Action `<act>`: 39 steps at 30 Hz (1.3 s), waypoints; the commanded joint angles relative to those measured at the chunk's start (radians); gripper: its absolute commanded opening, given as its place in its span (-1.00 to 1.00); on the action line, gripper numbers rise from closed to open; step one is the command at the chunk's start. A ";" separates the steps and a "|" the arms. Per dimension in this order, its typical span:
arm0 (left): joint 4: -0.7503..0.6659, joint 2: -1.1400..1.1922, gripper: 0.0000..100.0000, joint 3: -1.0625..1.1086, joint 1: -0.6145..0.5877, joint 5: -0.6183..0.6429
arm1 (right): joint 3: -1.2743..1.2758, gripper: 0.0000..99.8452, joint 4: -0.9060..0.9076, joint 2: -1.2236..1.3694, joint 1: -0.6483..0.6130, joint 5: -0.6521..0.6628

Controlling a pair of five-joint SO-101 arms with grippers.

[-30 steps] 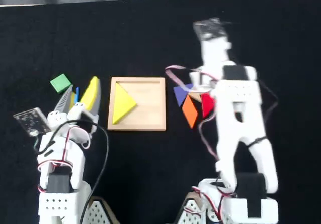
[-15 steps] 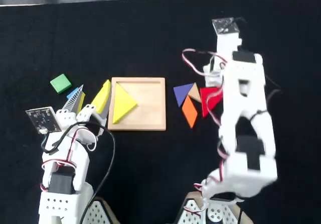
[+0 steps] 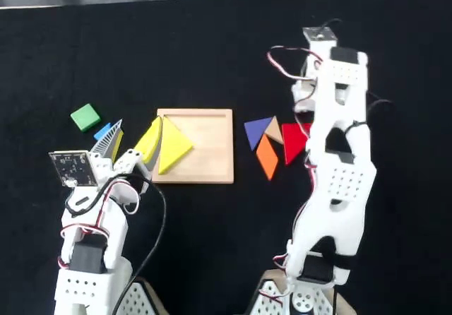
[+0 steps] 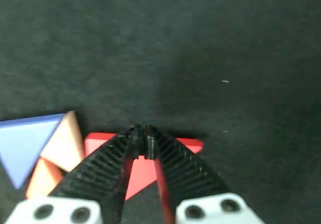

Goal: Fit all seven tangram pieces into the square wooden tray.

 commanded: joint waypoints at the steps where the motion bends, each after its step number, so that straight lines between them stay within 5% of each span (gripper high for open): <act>1: 0.002 -0.006 -0.47 0.021 0.015 -0.011 | -0.150 -0.97 0.077 0.044 0.063 0.028; 10: 0.002 -0.008 -0.47 0.021 0.015 -0.012 | -0.200 -0.98 0.267 0.137 0.077 0.203; 18: 0.000 -0.008 -0.47 0.021 0.015 -0.012 | 0.091 -0.98 0.262 0.013 0.212 0.353; 27: 0.000 -0.012 -0.47 0.021 0.008 -0.012 | 0.653 -0.98 0.140 -0.421 0.334 0.551; 39: 0.003 -0.009 -0.47 0.021 0.008 -0.014 | 1.310 -0.98 -0.204 -1.207 0.153 0.704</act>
